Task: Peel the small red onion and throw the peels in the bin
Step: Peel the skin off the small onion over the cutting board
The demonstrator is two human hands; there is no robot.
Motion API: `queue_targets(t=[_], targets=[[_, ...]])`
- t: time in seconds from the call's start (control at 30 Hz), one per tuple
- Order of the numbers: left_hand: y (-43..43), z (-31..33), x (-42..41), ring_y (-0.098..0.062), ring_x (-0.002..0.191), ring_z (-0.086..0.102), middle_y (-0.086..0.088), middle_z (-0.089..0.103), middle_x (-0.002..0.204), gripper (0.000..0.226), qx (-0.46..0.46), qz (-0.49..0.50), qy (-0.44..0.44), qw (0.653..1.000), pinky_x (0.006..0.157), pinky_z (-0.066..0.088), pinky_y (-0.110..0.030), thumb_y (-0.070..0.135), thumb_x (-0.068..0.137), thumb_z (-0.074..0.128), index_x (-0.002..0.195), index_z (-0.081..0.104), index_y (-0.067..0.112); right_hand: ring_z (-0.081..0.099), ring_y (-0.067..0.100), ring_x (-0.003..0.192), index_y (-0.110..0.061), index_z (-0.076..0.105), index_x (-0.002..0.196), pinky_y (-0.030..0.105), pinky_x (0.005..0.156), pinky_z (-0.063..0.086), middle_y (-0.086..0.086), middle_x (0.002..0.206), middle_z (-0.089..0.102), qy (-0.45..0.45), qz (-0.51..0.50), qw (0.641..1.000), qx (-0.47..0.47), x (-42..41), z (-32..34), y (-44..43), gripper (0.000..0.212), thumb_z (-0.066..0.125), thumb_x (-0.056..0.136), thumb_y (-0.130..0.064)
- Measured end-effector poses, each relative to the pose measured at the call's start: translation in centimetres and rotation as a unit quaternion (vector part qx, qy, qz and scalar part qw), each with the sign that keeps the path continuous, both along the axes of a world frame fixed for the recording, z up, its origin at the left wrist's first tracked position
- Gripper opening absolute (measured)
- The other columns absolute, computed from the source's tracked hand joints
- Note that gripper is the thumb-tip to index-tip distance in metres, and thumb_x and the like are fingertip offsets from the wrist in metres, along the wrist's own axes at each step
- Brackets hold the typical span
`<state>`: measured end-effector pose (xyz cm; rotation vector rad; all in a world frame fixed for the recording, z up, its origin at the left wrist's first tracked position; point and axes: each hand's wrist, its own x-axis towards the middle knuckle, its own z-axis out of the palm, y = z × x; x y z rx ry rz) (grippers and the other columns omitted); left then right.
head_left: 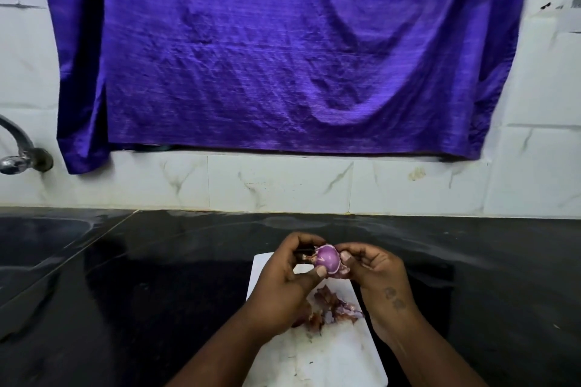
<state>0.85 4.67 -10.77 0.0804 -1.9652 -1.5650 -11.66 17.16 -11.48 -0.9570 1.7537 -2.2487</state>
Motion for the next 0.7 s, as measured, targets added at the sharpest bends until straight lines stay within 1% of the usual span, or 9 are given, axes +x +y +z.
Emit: queue_targets(t=[0.07, 0.13, 0.2, 0.27, 0.33, 0.43, 0.53, 0.6, 0.7], targets=[[0.0, 0.1, 0.0, -0.02, 0.118, 0.067, 0.004, 0.072, 0.121, 0.034, 0.041, -0.022, 0.009, 0.999, 0.101, 0.059, -0.039, 0.005, 0.094, 0.073, 0.122, 0.065, 0.022, 0.076, 0.035, 0.085, -0.001, 0.078, 0.095, 0.044, 0.08, 0.062, 0.021, 0.093, 0.08, -0.065, 0.025, 0.997, -0.026, 0.2, 0.2, 0.1, 0.014, 0.066, 0.091, 0.004], [0.0, 0.1, -0.1, -0.029, 0.121, 0.067, -0.004, 0.072, 0.124, 0.034, 0.086, -0.041, 0.022, 0.995, 0.105, 0.057, -0.045, 0.003, 0.093, 0.073, 0.123, 0.065, 0.017, 0.076, 0.03, 0.081, 0.002, 0.075, 0.097, 0.036, 0.073, 0.062, 0.023, 0.094, 0.079, -0.126, 0.061, 0.989, -0.051, 0.6, 0.5, 0.0, 0.015, 0.062, 0.092, 0.004], [0.0, 0.1, -0.1, -0.034, 0.123, 0.066, -0.008, 0.071, 0.126, 0.036, 0.122, -0.062, 0.03, 0.99, 0.106, 0.056, -0.049, 0.0, 0.093, 0.072, 0.125, 0.065, 0.015, 0.077, 0.027, 0.078, 0.003, 0.074, 0.099, 0.03, 0.067, 0.063, 0.023, 0.094, 0.079, -0.154, 0.086, 0.982, -0.062, 0.7, 0.8, 0.0, 0.016, 0.06, 0.092, 0.005], [0.1, 0.3, -0.1, -0.031, 0.124, 0.066, -0.005, 0.071, 0.127, 0.039, 0.132, -0.075, 0.021, 0.988, 0.107, 0.056, -0.046, 0.004, 0.094, 0.071, 0.129, 0.066, 0.02, 0.077, 0.026, 0.078, 0.0, 0.076, 0.098, 0.028, 0.067, 0.062, 0.02, 0.093, 0.08, -0.115, 0.076, 0.99, -0.04, 0.6, 0.9, 0.2, 0.017, 0.063, 0.091, 0.007], [0.0, 0.2, -0.1, -0.028, 0.123, 0.068, -0.004, 0.072, 0.129, 0.039, 0.127, -0.078, 0.014, 0.989, 0.109, 0.055, -0.044, 0.012, 0.097, 0.069, 0.134, 0.065, 0.022, 0.074, 0.025, 0.077, -0.004, 0.079, 0.098, 0.026, 0.068, 0.06, 0.019, 0.092, 0.08, -0.033, 0.048, 0.998, -0.013, 0.4, 0.9, 0.5, 0.018, 0.064, 0.092, 0.004], [-0.3, 0.0, -0.3, -0.028, 0.123, 0.068, -0.005, 0.073, 0.129, 0.032, 0.094, -0.035, 0.012, 0.995, 0.111, 0.053, -0.05, 0.026, 0.099, 0.07, 0.131, 0.067, 0.025, 0.073, 0.023, 0.077, -0.004, 0.078, 0.103, 0.025, 0.071, 0.058, 0.021, 0.09, 0.079, 0.043, 0.04, 0.998, -0.005, 0.6, 0.9, 0.6, 0.021, 0.058, 0.099, -0.006], [-0.6, -0.1, -0.4, -0.024, 0.122, 0.067, 0.004, 0.073, 0.125, 0.028, 0.061, 0.012, -0.001, 0.998, 0.109, 0.053, -0.054, 0.028, 0.097, 0.071, 0.124, 0.07, 0.034, 0.078, 0.022, 0.089, -0.008, 0.077, 0.111, 0.03, 0.081, 0.061, 0.012, 0.097, 0.081, 0.031, 0.051, 0.998, 0.021, 1.1, 1.0, 0.4, 0.032, 0.049, 0.104, -0.023], [-0.6, -0.1, -0.4, -0.019, 0.118, 0.068, 0.007, 0.074, 0.122, 0.026, 0.05, 0.028, -0.005, 0.998, 0.108, 0.054, -0.051, 0.025, 0.098, 0.071, 0.123, 0.07, 0.034, 0.078, 0.022, 0.097, -0.011, 0.077, 0.115, 0.034, 0.089, 0.061, 0.009, 0.104, 0.081, 0.015, 0.076, 0.997, 0.03, 1.4, 1.0, 0.4, 0.035, 0.053, 0.1, -0.031], [-0.6, -0.1, -0.4, -0.016, 0.116, 0.069, 0.008, 0.075, 0.12, 0.026, 0.047, 0.036, -0.003, 0.998, 0.106, 0.056, -0.047, 0.025, 0.096, 0.072, 0.121, 0.071, 0.032, 0.077, 0.024, 0.104, -0.012, 0.075, 0.117, 0.038, 0.092, 0.061, 0.008, 0.11, 0.08, 0.007, 0.107, 0.994, 0.02, 1.8, 1.1, 0.6, 0.032, 0.069, 0.088, -0.024]])
